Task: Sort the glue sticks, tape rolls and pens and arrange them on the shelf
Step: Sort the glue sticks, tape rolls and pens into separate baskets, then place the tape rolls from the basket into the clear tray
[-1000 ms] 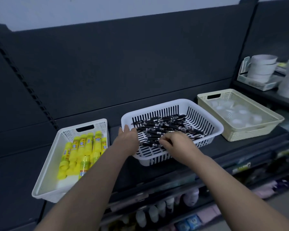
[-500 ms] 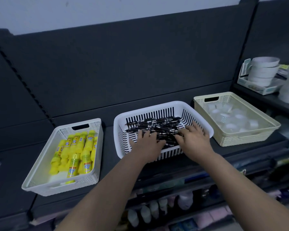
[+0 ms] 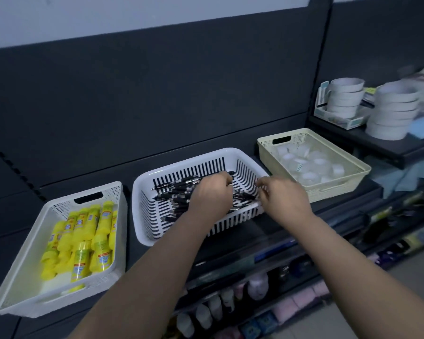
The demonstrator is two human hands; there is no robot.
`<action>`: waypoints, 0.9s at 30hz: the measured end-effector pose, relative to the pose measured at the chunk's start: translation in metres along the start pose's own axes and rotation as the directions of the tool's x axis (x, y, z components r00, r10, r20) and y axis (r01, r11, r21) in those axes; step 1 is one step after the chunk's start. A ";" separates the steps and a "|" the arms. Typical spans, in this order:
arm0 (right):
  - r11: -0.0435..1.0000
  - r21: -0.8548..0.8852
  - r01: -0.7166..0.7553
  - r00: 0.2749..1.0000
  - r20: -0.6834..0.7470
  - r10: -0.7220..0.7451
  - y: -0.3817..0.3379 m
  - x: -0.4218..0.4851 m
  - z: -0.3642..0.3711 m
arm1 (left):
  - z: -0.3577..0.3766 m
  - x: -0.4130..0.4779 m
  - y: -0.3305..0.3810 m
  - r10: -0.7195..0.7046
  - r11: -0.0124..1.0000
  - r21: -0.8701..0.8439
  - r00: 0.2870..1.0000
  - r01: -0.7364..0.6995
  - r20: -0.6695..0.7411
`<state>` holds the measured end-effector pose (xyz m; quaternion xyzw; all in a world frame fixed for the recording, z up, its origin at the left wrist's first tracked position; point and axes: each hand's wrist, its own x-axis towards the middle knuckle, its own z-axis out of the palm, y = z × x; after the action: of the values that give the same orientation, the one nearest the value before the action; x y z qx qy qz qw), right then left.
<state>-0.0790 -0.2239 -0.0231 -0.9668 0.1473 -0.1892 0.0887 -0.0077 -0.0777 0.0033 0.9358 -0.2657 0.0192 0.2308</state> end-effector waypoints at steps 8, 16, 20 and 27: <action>0.989 -0.096 -0.115 0.993 -0.023 0.114 0.111 0.021 -0.027 | 0.045 0.043 0.097 0.116 0.984 -0.136 0.993 -0.111 0.032; 0.985 -0.008 -0.170 0.968 0.188 0.169 0.216 0.071 -0.030 | 0.117 0.109 0.156 -0.318 0.845 -0.391 0.931 0.364 0.181; 0.965 0.135 -0.223 0.927 0.335 0.167 0.242 0.087 -0.019 | 0.126 0.110 0.163 -0.442 0.695 -0.524 0.867 0.492 0.229; 0.908 0.360 -0.215 0.936 0.342 0.086 0.254 0.098 -0.008 | 0.132 0.120 0.162 -0.500 0.559 -0.639 0.830 0.528 0.249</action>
<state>-0.0587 -0.4949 -0.0400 -0.9327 0.1652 -0.0487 0.3170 0.0021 -0.3165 -0.0271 0.8189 0.0263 -0.1661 0.5488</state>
